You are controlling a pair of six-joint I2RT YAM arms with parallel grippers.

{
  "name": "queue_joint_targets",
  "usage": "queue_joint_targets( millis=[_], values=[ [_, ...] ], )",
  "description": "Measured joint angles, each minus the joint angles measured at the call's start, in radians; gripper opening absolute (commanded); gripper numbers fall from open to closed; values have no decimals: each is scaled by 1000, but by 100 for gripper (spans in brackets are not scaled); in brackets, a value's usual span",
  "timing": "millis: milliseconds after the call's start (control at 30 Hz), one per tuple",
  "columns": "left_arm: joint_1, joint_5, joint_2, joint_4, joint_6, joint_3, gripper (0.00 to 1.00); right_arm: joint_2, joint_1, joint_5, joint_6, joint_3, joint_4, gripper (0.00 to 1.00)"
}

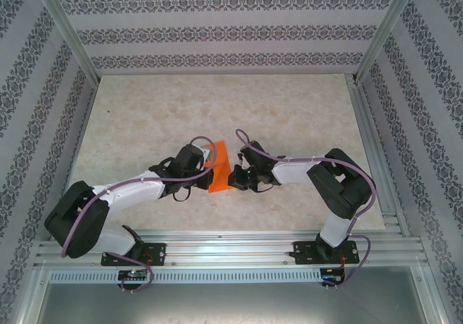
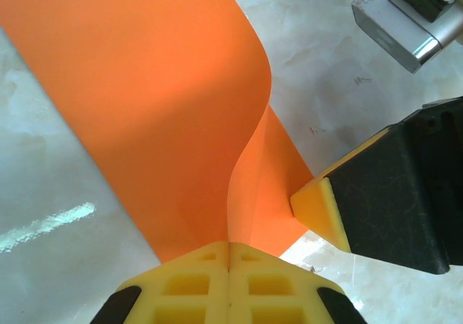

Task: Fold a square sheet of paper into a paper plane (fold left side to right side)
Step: Fold the triangle a second time at the center of the table.

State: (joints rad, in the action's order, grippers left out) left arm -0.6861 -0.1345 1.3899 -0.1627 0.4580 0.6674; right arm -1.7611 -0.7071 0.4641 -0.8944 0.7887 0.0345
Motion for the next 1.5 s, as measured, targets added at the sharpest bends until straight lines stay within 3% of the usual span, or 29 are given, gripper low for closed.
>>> queue_joint_targets(
  millis=[600,1500],
  values=[
    [69,-18,91,-13,-62,36,0,-9,-6,-3,10,14,11,5],
    [97,-24,175,10,-88,46,0,-10,-7,-3,30,17,18,5]
  ],
)
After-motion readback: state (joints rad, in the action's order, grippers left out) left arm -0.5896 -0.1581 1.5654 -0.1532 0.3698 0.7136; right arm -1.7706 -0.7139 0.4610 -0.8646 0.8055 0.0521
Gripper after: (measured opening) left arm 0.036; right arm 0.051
